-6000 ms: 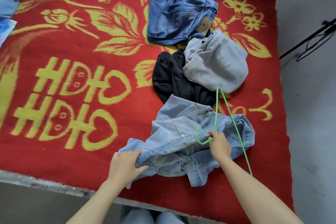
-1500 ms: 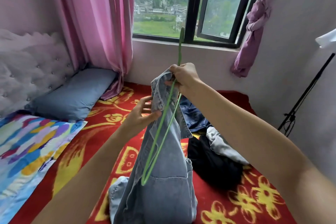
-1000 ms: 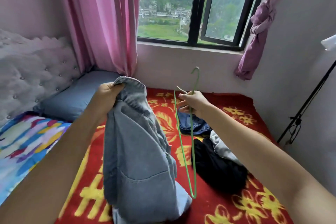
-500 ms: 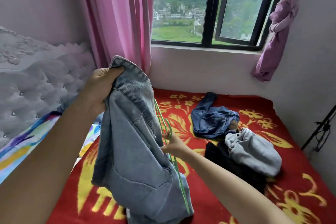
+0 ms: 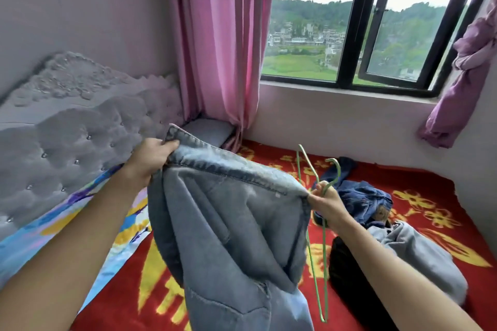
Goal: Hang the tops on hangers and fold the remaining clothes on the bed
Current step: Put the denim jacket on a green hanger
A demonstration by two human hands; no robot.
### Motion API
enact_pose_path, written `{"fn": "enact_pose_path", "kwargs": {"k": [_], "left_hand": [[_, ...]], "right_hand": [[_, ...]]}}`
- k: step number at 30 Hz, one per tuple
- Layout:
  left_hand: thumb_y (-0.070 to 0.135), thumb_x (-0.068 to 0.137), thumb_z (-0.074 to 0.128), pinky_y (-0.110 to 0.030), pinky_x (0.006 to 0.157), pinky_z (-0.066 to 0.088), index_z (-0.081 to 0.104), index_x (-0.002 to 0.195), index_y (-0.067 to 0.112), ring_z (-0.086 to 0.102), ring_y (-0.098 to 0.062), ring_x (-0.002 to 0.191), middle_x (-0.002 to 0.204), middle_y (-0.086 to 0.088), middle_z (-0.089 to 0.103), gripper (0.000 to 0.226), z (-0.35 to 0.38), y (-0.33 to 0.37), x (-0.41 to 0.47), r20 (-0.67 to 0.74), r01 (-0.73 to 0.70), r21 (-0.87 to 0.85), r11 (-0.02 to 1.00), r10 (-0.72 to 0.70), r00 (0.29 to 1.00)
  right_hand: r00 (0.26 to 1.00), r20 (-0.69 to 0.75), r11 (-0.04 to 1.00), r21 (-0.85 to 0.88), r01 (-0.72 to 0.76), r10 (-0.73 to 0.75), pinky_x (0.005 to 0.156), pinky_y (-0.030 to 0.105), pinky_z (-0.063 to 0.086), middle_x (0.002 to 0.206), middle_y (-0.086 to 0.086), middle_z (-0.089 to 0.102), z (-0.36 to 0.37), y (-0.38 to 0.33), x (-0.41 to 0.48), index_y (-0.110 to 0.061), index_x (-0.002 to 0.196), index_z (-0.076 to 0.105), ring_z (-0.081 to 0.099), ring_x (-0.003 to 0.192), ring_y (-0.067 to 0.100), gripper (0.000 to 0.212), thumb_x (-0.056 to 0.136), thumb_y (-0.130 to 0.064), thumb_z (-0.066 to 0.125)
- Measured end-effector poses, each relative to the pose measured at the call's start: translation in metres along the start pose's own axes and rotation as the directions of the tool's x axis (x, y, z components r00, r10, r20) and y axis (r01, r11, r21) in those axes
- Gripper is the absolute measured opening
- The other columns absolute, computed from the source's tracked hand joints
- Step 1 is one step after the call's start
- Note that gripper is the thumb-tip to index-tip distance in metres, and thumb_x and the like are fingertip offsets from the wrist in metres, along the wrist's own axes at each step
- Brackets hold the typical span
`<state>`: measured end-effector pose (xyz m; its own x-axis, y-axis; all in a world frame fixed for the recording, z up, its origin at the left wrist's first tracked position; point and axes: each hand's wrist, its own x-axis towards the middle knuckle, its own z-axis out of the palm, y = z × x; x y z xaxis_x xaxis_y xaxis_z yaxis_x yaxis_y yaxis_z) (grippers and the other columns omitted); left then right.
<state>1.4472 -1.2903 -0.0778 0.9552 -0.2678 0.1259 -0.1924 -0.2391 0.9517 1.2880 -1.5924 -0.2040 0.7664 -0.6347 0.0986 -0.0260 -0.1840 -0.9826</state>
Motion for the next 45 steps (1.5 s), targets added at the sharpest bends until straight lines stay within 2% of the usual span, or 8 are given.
{"fn": "enact_pose_path", "kwargs": {"k": [5, 9, 12, 17, 23, 27, 33, 45], "left_hand": [[0.009, 0.083, 0.066, -0.031, 0.064, 0.030, 0.055, 0.083, 0.002, 0.054, -0.026, 0.089, 0.087, -0.017, 0.054, 0.013, 0.034, -0.061, 0.011, -0.007, 0.049, 0.373, 0.927, -0.049, 0.999], [0.042, 0.073, 0.074, -0.026, 0.097, 0.033, 0.030, 0.145, 0.020, 0.041, -0.017, 0.126, 0.134, -0.005, 0.045, 0.087, 0.056, -0.064, -0.005, 0.170, -0.151, 0.186, 0.971, 0.120, 0.978], [0.068, 0.050, 0.062, -0.030, 0.095, 0.039, 0.038, 0.141, 0.034, 0.046, -0.019, 0.112, 0.121, -0.006, 0.041, 0.100, 0.068, -0.070, -0.019, 0.443, -0.436, 0.441, 0.785, 0.232, 0.866], [0.010, 0.057, 0.088, -0.035, 0.048, 0.050, 0.071, 0.081, 0.010, 0.060, -0.033, 0.075, 0.103, -0.010, 0.040, 0.029, 0.085, -0.093, -0.025, 0.316, -0.695, 0.647, 0.313, 0.719, 0.619], [0.002, 0.079, 0.058, -0.046, 0.086, 0.041, 0.061, 0.074, 0.003, 0.055, -0.034, 0.098, 0.104, -0.019, 0.061, 0.006, 0.093, -0.106, -0.020, 0.274, -0.703, 0.712, 0.003, 0.920, 0.281], [0.010, 0.081, 0.049, -0.032, 0.045, 0.047, 0.046, 0.079, 0.013, 0.055, -0.026, 0.046, 0.056, -0.009, 0.054, 0.006, 0.080, -0.102, -0.015, 0.287, -0.725, 0.683, 0.094, 0.878, 0.384], [0.021, 0.081, 0.044, -0.035, 0.037, 0.041, 0.038, 0.081, 0.018, 0.056, -0.033, 0.046, 0.058, -0.012, 0.053, 0.007, 0.060, -0.075, 0.007, 0.202, -0.655, 0.703, 0.279, 0.804, 0.559], [0.031, 0.088, 0.041, -0.028, 0.044, 0.027, 0.059, 0.082, -0.001, 0.056, -0.042, 0.057, 0.068, -0.026, 0.053, 0.037, 0.044, 0.014, 0.023, -0.015, -0.550, 0.777, 0.308, 0.881, 0.472]], "right_hand": [[0.993, -0.099, 0.995, -0.088, 0.056, -0.065, 0.038, 0.010, 0.025, 0.061, -0.001, 0.029, -0.045, -0.044, 0.006, -0.019, 0.070, 0.030, 0.033, 0.038, 0.000, 0.040, 0.086, 0.016, 0.043], [0.979, -0.171, 0.981, -0.175, 0.079, -0.110, 0.043, 0.013, 0.026, 0.063, -0.002, 0.030, -0.068, -0.056, 0.005, -0.020, 0.069, 0.031, 0.025, 0.056, 0.010, 0.036, 0.085, 0.009, 0.047], [0.967, -0.232, 0.981, -0.182, 0.067, -0.109, 0.053, 0.023, 0.028, 0.064, -0.002, 0.032, -0.086, -0.050, 0.002, -0.020, 0.070, 0.031, 0.027, 0.058, 0.012, 0.037, 0.084, 0.009, 0.050], [0.965, -0.242, 0.972, -0.231, 0.046, -0.103, 0.054, 0.023, 0.028, 0.064, -0.001, 0.033, -0.099, -0.044, -0.005, -0.020, 0.071, 0.032, 0.028, 0.058, 0.012, 0.038, 0.083, 0.011, 0.051], [0.959, -0.227, 0.933, -0.349, 0.085, -0.172, 0.048, 0.013, 0.033, 0.063, 0.001, 0.038, -0.101, -0.043, -0.010, -0.017, 0.070, 0.032, 0.031, 0.055, 0.013, 0.039, 0.081, 0.014, 0.053], [0.955, -0.185, 0.853, -0.511, 0.106, -0.230, 0.058, 0.023, 0.035, 0.063, 0.003, 0.042, -0.098, -0.042, -0.018, -0.015, 0.070, 0.033, 0.034, 0.055, 0.016, 0.035, 0.080, 0.010, 0.056], [0.980, 0.113, 0.734, -0.649, 0.200, -0.167, 0.052, 0.020, 0.031, 0.059, -0.006, 0.039, -0.080, -0.042, -0.048, -0.018, 0.067, 0.033, 0.033, 0.052, 0.009, 0.046, 0.073, -0.017, 0.079], [0.979, -0.034, 0.840, -0.521, 0.152, -0.199, 0.055, 0.028, 0.026, 0.057, -0.006, 0.033, -0.074, -0.013, -0.037, -0.019, 0.062, 0.030, 0.029, 0.055, 0.013, 0.054, 0.068, -0.015, 0.083]]}}
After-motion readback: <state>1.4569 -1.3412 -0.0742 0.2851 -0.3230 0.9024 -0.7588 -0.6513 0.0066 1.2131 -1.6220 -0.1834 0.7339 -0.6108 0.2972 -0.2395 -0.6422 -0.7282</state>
